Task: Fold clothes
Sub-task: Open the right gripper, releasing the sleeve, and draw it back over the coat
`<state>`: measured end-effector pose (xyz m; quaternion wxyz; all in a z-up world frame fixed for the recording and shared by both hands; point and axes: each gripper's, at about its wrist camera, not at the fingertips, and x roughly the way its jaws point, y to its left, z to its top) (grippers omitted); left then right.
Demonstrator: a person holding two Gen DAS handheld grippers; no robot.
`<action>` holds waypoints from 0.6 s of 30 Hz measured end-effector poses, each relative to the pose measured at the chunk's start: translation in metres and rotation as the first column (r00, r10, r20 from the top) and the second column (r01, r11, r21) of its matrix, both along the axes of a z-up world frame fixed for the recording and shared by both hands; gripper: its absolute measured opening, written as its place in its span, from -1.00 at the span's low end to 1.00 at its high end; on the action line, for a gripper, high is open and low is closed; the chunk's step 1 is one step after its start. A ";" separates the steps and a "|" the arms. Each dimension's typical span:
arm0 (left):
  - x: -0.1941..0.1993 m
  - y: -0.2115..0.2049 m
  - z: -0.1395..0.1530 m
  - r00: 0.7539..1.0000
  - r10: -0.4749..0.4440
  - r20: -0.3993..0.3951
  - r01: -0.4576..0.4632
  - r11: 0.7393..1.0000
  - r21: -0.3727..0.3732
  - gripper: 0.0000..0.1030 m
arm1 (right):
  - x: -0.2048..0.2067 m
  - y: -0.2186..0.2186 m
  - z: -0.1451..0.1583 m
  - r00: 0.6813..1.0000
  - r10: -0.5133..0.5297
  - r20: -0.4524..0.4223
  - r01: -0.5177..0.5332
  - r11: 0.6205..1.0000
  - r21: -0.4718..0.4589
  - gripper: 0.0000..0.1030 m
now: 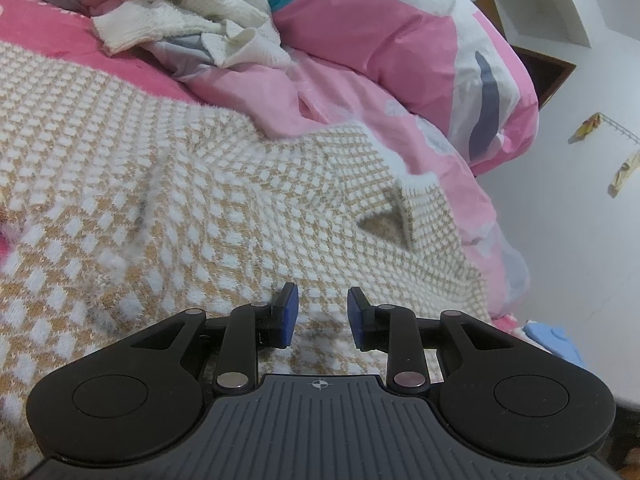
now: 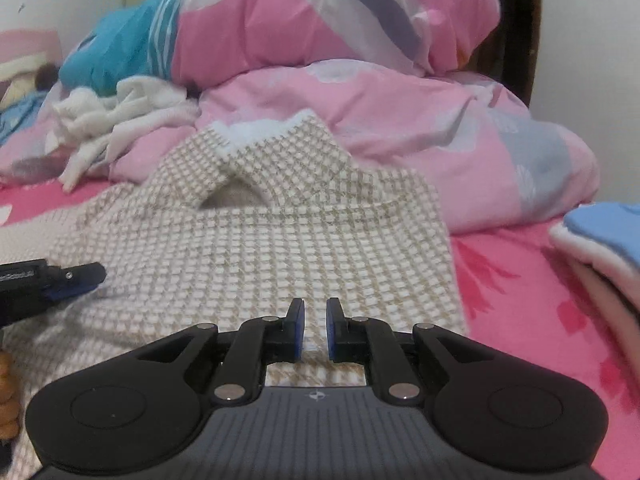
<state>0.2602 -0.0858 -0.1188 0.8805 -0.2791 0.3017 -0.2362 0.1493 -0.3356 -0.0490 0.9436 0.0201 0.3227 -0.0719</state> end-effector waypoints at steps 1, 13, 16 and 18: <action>0.000 0.000 0.000 1.000 0.000 0.000 0.000 1.000 0.001 -0.45 | 0.003 -0.001 -0.012 0.999 -0.020 -0.031 0.020 1.000 -0.009 -0.74; 0.000 -0.001 0.001 1.000 0.001 0.003 -0.001 1.000 0.016 -0.45 | 0.007 -0.020 0.006 0.994 -0.087 0.069 0.083 0.995 0.051 -0.54; 0.000 -0.001 0.001 1.000 0.001 0.003 -0.001 1.000 0.017 -0.45 | 0.013 -0.028 -0.014 0.995 -0.097 0.022 0.096 0.994 0.048 -0.53; 0.000 -0.001 0.001 1.000 0.001 0.004 -0.002 1.000 0.020 -0.45 | 0.012 -0.028 -0.026 0.997 -0.078 -0.010 0.078 0.997 0.022 -0.53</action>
